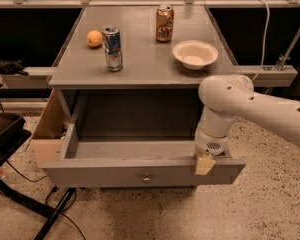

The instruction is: Open top drawer

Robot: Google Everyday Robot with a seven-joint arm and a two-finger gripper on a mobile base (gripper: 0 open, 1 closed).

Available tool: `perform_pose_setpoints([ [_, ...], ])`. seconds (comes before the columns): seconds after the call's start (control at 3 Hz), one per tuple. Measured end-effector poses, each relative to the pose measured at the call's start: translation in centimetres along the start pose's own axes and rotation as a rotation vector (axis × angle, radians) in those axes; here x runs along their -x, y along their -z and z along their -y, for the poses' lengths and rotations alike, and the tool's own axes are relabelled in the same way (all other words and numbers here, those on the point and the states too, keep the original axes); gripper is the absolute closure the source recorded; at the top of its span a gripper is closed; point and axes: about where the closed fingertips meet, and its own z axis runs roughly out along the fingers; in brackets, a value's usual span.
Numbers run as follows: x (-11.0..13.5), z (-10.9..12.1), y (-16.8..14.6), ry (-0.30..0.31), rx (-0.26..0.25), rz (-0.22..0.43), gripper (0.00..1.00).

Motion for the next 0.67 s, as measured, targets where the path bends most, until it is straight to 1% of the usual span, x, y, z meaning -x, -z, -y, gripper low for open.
perform_pose_setpoints([
  [0.33, -0.6, -1.3, -0.5, -0.008, 0.043, 0.002, 1.00],
  [0.67, -0.9, -2.6, -0.9, -0.002, 0.083, 0.006, 1.00],
])
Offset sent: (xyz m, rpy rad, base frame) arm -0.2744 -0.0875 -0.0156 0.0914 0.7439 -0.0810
